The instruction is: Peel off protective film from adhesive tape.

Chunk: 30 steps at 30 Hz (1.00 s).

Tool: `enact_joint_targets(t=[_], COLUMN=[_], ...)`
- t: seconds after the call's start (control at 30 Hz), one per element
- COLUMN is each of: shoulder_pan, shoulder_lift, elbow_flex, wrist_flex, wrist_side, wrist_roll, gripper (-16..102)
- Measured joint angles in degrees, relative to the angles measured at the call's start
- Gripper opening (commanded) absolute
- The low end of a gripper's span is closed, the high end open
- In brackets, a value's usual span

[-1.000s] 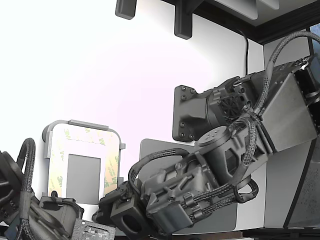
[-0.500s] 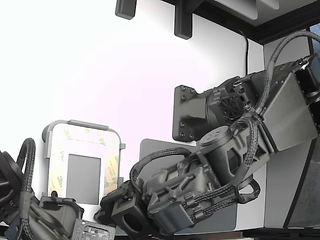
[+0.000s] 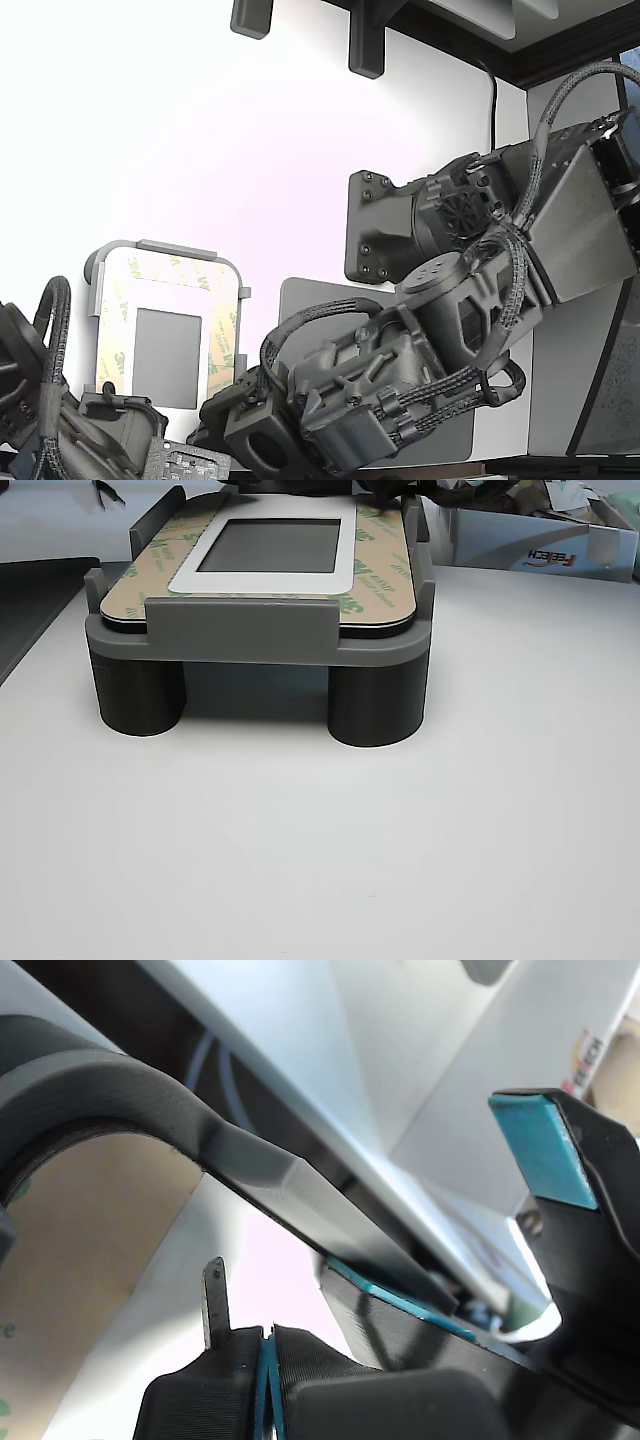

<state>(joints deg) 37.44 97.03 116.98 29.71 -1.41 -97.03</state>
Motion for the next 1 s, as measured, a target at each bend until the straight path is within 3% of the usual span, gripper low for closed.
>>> enact_joint_targets(t=[1.0], shoulder_pan=[-1.2], shoulder_lift=[-2.2], elbow_flex=[0.1], wrist_flex=[-1.0], wrist_side=[-1.1], wrist_roll=[-4.3], gripper=[-11])
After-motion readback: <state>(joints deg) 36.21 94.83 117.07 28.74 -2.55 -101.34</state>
